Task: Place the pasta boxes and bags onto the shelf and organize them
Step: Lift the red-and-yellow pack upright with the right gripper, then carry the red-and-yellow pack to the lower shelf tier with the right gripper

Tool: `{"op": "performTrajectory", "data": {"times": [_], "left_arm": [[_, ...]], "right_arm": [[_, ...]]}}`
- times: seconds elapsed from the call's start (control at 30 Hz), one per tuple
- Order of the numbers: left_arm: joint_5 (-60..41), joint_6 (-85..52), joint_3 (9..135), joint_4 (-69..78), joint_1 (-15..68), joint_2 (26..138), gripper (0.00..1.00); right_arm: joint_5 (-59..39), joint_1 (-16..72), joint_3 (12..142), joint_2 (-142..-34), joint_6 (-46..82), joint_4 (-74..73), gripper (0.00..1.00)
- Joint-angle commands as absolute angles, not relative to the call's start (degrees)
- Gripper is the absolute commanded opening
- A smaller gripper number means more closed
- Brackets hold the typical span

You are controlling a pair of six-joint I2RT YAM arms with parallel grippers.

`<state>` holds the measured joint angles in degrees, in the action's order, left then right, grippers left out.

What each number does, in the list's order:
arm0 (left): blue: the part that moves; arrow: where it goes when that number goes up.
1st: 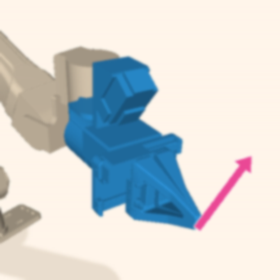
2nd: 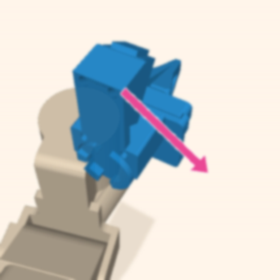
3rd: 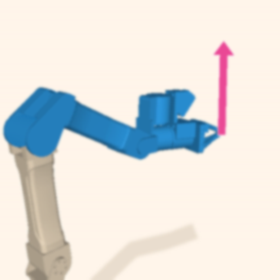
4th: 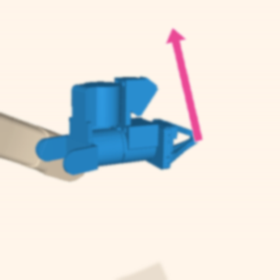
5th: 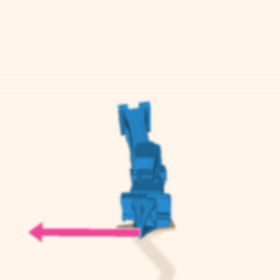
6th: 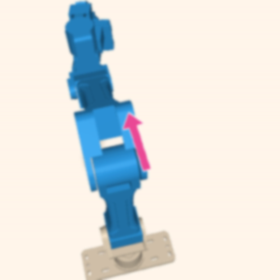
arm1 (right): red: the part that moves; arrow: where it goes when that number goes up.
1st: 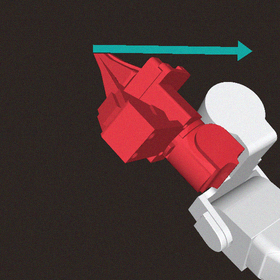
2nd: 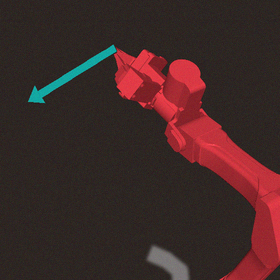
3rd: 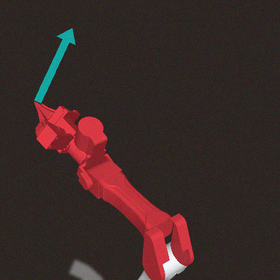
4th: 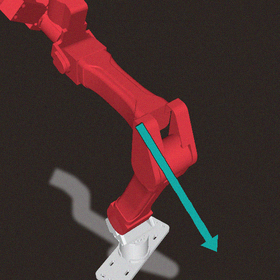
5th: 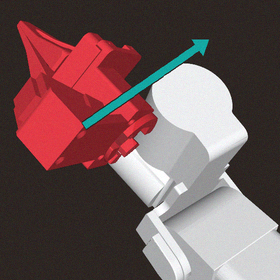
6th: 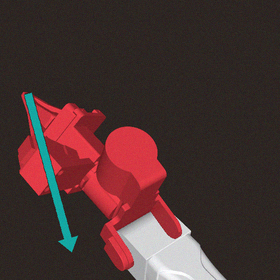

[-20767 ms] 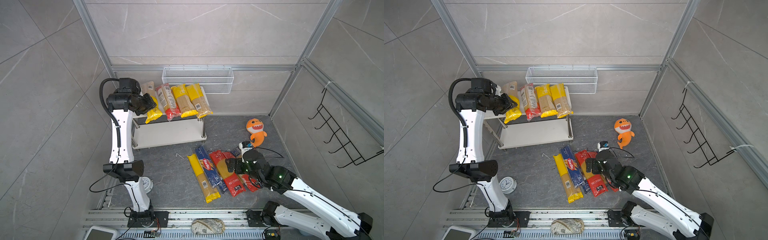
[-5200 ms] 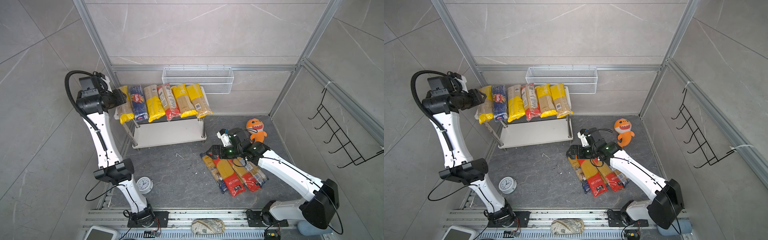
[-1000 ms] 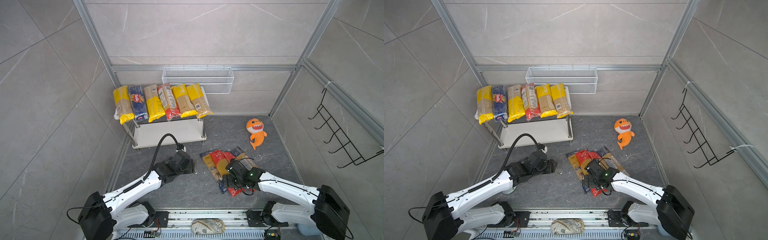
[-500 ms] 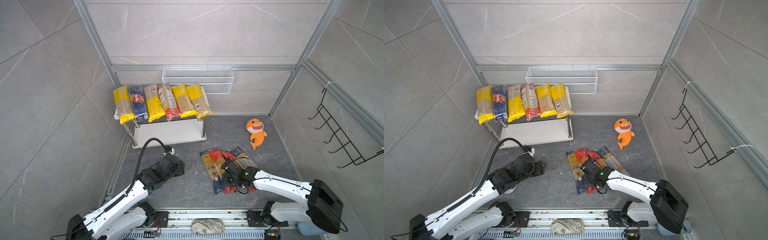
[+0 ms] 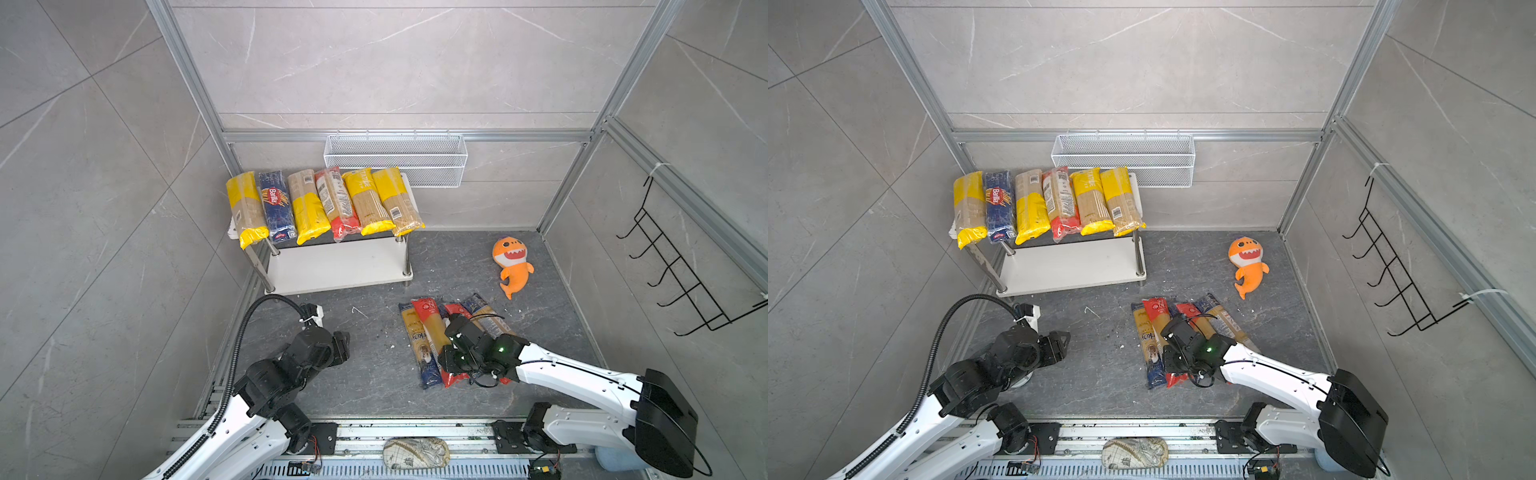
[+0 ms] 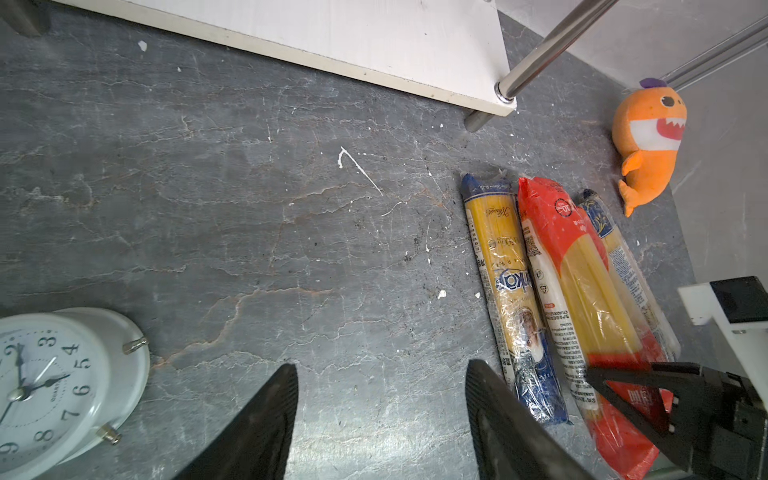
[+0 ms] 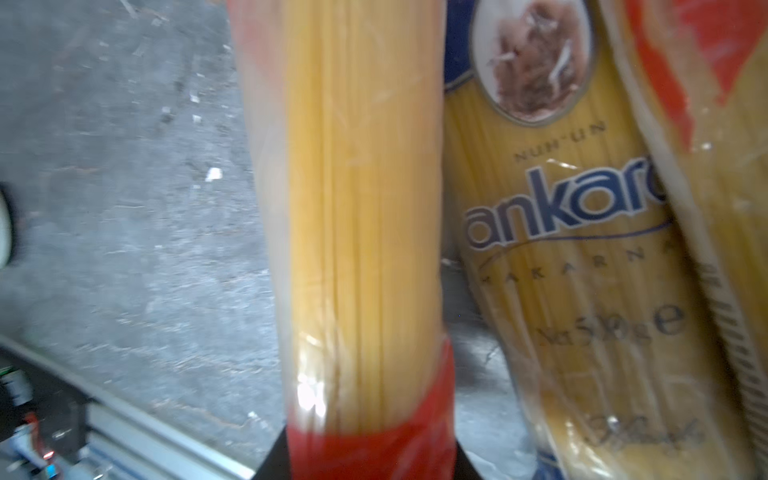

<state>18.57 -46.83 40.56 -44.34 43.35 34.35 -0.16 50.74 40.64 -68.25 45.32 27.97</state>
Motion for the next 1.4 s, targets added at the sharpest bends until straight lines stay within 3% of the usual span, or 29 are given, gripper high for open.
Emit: {"op": "performTrajectory", "data": {"times": [0.0,0.23,0.4,0.57,0.93,1.37], "left_arm": [[21.2,-48.1,41.1,-47.9,43.1,32.8,0.67],[24.1,-50.6,43.3,-55.7,43.1,27.2,0.68],[26.3,-54.1,44.8,-61.7,43.2,21.2,0.78],[28.9,-55.8,48.3,-66.0,43.1,18.6,0.80],[33.5,-56.2,54.4,-71.6,43.2,17.1,0.80],[35.2,-56.1,57.3,-73.8,43.2,18.6,0.80]], "right_arm": [[-3.3,51.4,45.2,-65.8,46.0,19.5,0.00],[-10.5,52.2,48.6,-72.6,47.1,8.9,0.00],[-16.0,53.0,54.4,-82.6,47.3,-0.4,0.00],[-21.9,53.3,63.7,-93.9,48.0,-7.9,0.00],[-32.1,53.3,88.4,-116.5,52.5,-18.9,0.00],[-32.9,50.7,128.3,-146.4,58.5,-20.9,0.00]]}}
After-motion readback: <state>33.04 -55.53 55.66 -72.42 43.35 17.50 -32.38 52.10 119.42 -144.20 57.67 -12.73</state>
